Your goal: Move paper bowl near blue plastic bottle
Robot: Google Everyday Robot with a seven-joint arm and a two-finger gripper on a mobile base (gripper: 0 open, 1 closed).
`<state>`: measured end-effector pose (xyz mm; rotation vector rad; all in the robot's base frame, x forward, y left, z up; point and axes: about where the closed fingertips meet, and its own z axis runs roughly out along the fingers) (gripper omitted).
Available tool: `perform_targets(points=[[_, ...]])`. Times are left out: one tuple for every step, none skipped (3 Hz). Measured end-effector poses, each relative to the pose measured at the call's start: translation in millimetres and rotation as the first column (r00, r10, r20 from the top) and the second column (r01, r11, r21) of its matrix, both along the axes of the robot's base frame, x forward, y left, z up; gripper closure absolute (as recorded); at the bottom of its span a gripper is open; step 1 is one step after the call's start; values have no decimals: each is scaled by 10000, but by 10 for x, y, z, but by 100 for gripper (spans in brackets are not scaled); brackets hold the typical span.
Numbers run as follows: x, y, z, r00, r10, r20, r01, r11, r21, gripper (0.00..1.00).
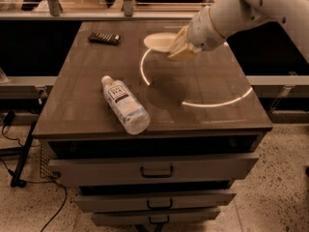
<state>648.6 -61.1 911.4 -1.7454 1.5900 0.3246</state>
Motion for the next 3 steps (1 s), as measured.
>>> perform_targets(points=[[-240, 205, -181, 9990, 395, -192, -392, 9991, 160, 100], [-433, 403, -375, 9949, 844, -549, -831, 9962, 264, 100], [-607, 656, -512, 9874, 1366, -794, -1339, 9903, 381, 76]])
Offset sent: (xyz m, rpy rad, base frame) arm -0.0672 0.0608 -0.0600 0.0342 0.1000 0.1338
